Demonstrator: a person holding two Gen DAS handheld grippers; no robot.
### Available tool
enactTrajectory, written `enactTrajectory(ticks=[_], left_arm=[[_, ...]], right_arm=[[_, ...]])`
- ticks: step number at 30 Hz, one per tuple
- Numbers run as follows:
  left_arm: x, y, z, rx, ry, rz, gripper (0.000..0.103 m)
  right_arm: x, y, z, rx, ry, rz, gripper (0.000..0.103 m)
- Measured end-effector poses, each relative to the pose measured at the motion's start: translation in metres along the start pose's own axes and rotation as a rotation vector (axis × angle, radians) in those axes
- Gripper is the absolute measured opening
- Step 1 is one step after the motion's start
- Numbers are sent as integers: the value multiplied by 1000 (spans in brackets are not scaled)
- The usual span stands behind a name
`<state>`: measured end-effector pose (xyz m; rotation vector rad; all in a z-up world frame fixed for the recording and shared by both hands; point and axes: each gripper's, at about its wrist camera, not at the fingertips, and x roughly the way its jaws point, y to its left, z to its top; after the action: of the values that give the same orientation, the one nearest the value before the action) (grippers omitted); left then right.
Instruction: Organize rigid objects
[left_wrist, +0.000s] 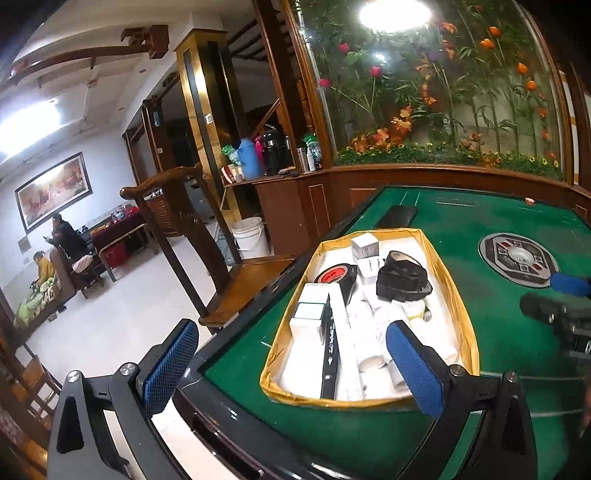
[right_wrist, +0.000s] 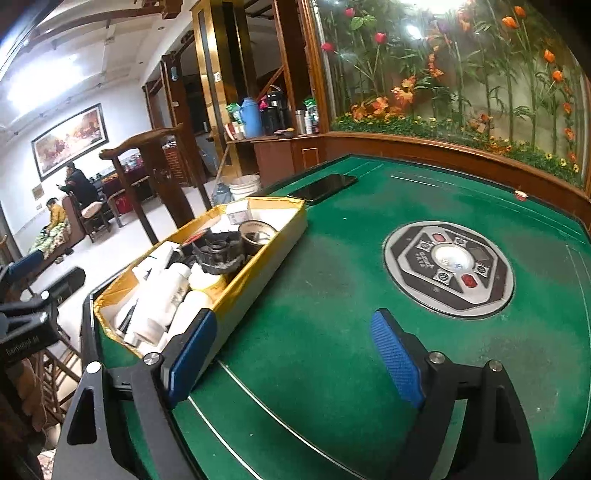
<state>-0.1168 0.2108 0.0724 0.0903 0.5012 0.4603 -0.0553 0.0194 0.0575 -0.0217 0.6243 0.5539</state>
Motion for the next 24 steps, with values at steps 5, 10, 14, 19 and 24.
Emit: enactTrajectory(ticks=[5,10,14,19,24], left_arm=[[-8,6,-4,-2,9,-16,103],[-8,8,0,-2,25,-10,103],[-13,6,2,11,7,24,103],[-15,8,1,-29,-6,45,103],[-7,15,-1,-53,46,28,103]], right_arm=[[-4,5,0,-18,-11,24,87],[-3,9,-1,-37,-1,27,87],[-1,9,-1,-33,19,30,88],[-2,12,-1,-48,23,14,88],[-4,14,-1,-64,9,10,88]])
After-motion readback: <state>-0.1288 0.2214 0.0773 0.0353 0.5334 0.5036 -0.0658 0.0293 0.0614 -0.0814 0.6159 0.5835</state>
